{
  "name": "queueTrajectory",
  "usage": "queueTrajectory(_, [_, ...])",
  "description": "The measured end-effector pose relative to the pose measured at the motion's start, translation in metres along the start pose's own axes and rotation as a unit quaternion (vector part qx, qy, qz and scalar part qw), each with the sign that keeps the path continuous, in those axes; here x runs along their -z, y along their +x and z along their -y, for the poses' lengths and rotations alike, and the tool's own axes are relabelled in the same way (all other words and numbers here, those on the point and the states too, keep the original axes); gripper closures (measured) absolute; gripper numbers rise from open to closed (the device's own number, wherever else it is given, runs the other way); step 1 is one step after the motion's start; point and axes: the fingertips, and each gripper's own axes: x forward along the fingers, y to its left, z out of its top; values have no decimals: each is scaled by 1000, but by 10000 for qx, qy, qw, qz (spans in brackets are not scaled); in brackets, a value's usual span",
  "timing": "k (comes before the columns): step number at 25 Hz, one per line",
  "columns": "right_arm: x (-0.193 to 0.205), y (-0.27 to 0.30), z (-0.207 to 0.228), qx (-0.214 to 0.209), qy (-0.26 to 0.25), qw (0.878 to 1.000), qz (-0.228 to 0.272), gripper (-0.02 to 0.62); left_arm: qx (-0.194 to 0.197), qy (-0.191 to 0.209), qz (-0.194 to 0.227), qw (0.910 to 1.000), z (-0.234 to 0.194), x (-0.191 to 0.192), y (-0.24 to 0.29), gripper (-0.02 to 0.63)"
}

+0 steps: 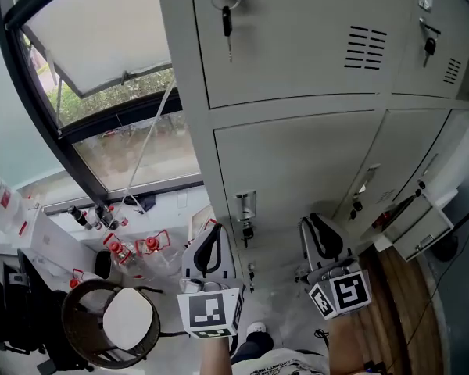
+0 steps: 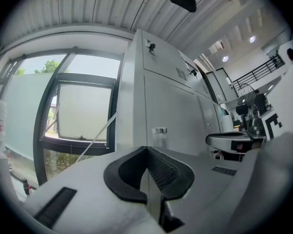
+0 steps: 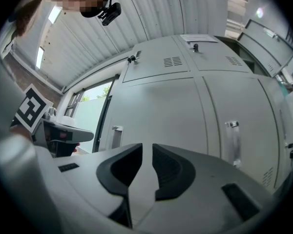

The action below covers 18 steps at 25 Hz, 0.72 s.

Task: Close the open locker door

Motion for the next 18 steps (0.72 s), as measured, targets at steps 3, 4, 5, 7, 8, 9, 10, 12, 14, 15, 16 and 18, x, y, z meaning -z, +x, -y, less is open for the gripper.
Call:
queueTrajectory(3, [-3, -14, 22, 292, -51, 9996, -4, 537, 324, -16, 46, 9995, 26, -4, 11, 606])
queueTrajectory(4, [-4, -18, 30, 407, -67, 9991, -6, 537, 446, -18, 54, 9990, 35, -5, 16, 606])
queueTrajectory(5, [-4, -24, 39, 537, -84, 9985, -9, 537, 585, -19, 61, 9983, 46, -5, 21, 606])
queueTrajectory(7, [-3, -36, 57, 804, -113, 9967, -19, 537, 876, -14, 70, 9961, 68, -4, 31, 606])
queueTrajectory(8, [-2, -41, 66, 919, -121, 9957, -25, 537, 1003, -11, 72, 9949, 79, -2, 35, 606])
queueTrajectory(9, [-1, -46, 74, 1028, -126, 9946, -33, 537, 1122, -12, 72, 9937, 89, -1, 38, 606])
queueTrajectory(10, [-1, -52, 81, 1149, -134, 9933, -45, 537, 1252, -17, 72, 9921, 99, -1, 42, 606])
queueTrajectory(12, [0, -66, 95, 1458, -154, 9892, -83, 537, 1588, -44, 72, 9873, 119, 0, 49, 606])
queueTrajectory(14, [2, -80, 108, 1767, -164, 9840, -134, 464, 1932, -80, 72, 9811, 140, 1, 56, 606])
queueTrajectory(15, [3, -87, 114, 1913, -171, 9813, -157, 460, 2081, -96, 70, 9780, 150, 2, 59, 606])
queueTrajectory(16, [5, -93, 121, 2067, -182, 9781, -177, 460, 2223, -110, 66, 9749, 159, 4, 62, 606])
queueTrajectory(18, [7, -109, 132, 2391, -200, 9705, -216, 460, 2501, -140, 64, 9681, 177, 7, 67, 606])
